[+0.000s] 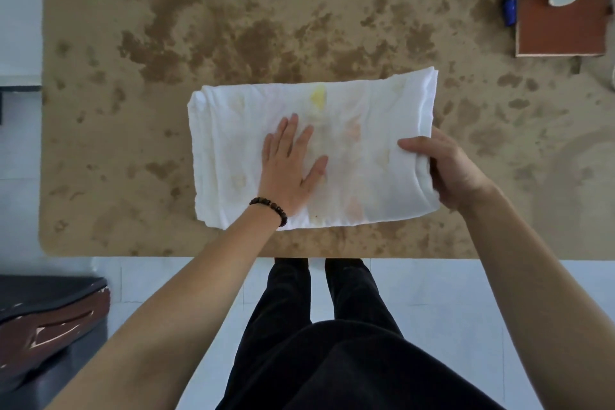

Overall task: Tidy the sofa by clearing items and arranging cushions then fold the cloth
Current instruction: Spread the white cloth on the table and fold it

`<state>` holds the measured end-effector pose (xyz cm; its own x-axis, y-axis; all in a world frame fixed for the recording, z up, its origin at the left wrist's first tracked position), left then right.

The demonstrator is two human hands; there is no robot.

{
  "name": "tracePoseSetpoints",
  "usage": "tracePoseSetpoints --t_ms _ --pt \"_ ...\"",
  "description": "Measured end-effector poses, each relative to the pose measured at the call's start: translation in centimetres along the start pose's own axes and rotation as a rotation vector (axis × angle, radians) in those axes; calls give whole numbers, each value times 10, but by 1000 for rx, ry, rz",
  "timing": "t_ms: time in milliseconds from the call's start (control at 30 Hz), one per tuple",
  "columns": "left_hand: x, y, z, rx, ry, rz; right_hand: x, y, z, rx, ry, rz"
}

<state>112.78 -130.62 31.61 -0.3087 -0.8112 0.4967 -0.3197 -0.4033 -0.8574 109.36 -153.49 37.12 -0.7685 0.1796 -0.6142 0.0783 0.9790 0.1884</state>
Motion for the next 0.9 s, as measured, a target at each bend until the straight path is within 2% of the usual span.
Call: tracePoseSetpoints --t_ms 33,100,167,300,400,467,533,633,700,767,833,900 --pt "-6 -18 -4 145 -26 -86 -5 6 -1 -10 -29 -16" --pt "-33 -45 -15 350 -197 -282 -13 21 -3 -29 -88 -65" --pt "-65 -57 -26 406 -434 -500 -22 44 -6 -78 -166 -109" --pt "-114 -75 -44 584 -729 -818 -29 108 -2 -163 -193 -207" --pt "-141 -77 -58 616 -946 -1005 -20 163 16 -158 -157 -301" --pt "-154 -76 -70 596 -1054 -1074 -8 204 34 -171 -146 -452" --pt "-161 -74 -79 552 -1112 -1159 12 242 51 -276 -95 -643" --pt "-165 -78 -87 540 -1110 -1145 41 264 63 -438 10 -740" --pt "-164 -88 -89 549 -1036 -890 39 248 65 -363 -52 -674" --pt "-150 -97 -83 512 -880 -593 24 217 59 -145 -256 -578" --pt "-129 -97 -72 418 -732 -421 13 178 46 140 -479 -531" --pt "-110 -90 -57 327 -599 -271 13 150 35 388 -673 -731"
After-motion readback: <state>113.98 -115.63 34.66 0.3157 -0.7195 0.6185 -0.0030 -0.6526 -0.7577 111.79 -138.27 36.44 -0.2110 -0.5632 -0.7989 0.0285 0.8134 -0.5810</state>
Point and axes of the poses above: each hand's wrist, its own z-axis towards the middle knuckle, its own y-axis out of the palm, x = y × z, the point moved 6 cm from there along z, towards the middle knuckle, and after that the axes turned 6 degrees about y, right-handed, at the moved point
